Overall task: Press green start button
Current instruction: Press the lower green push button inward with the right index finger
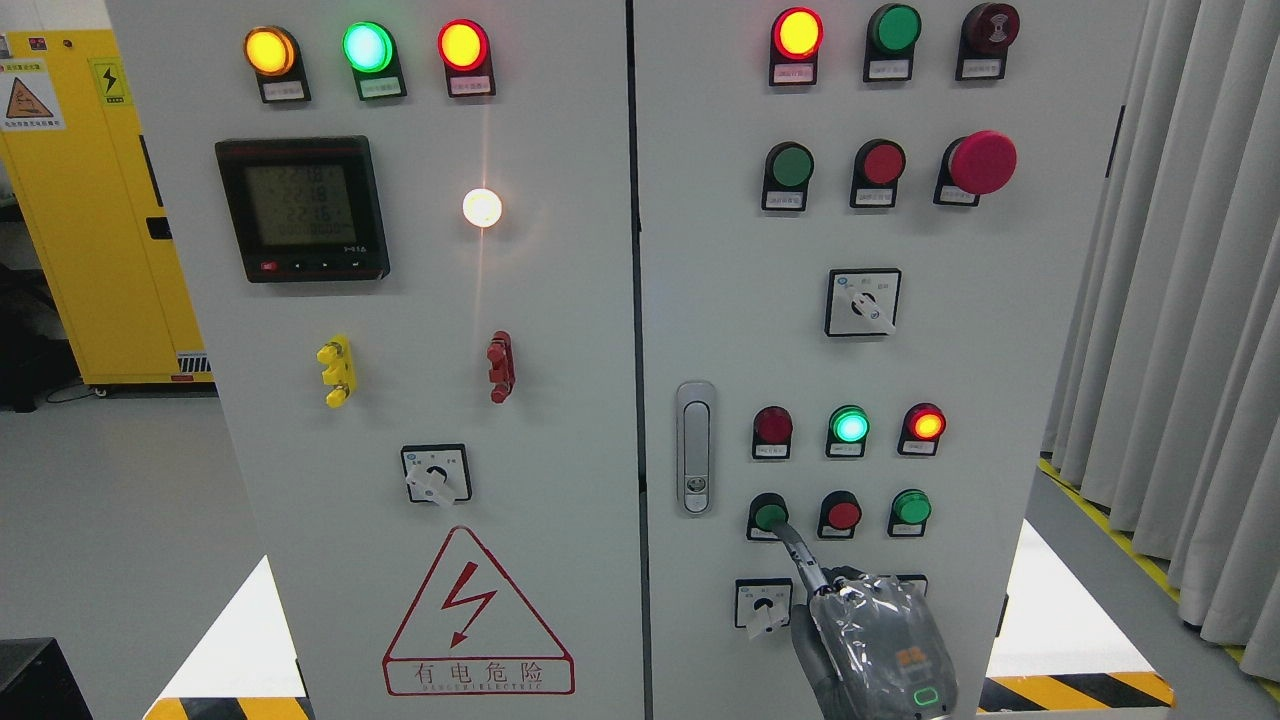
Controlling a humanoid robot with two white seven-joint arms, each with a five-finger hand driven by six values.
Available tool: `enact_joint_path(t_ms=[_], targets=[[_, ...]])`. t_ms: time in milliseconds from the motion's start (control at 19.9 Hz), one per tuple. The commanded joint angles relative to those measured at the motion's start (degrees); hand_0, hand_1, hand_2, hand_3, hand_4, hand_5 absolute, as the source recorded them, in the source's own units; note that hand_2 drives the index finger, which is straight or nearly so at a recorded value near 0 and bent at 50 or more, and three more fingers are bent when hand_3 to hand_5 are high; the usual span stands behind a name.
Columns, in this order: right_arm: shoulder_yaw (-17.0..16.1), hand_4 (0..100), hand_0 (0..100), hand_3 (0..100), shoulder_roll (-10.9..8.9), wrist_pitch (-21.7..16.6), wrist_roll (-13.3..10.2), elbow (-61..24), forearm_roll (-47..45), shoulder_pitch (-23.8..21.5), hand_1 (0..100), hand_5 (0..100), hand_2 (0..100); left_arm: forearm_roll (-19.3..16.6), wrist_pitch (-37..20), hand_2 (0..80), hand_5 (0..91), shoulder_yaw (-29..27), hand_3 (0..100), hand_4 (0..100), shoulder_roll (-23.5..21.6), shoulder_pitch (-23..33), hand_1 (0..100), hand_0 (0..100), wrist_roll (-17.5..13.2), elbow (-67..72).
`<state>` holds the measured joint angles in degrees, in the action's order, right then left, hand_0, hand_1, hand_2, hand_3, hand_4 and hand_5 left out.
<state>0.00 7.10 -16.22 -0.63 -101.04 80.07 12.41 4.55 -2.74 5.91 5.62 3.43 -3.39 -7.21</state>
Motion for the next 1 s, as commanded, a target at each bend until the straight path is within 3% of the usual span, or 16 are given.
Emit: enact_joint_path(t_ms=[0,603,954], targets=[[-0.17,79,88,76,0.02,0.04,0.27,0.31,0.0,0.07,92,92,0,0.02,0.01,0.0,0.0,-0.03,0,0,0.0,0.0,56,12,-0.03,0.0],[-0.08,79,88,76,0.02,0.04,0.36,0.31,0.0,0.69,91,92,0,-0.07,0.01,0.0,0.0,0.06,0,0,0.0,0.0,56,12,-0.03,0.0],[-0.17,79,88,76,0.02,0.04,1.59,0.4,-0.09,0.95,91,92,0,-0.07,0.01,0.0,0.0,0.06,0,0,0.0,0.0,56,12,-0.03,0.0]])
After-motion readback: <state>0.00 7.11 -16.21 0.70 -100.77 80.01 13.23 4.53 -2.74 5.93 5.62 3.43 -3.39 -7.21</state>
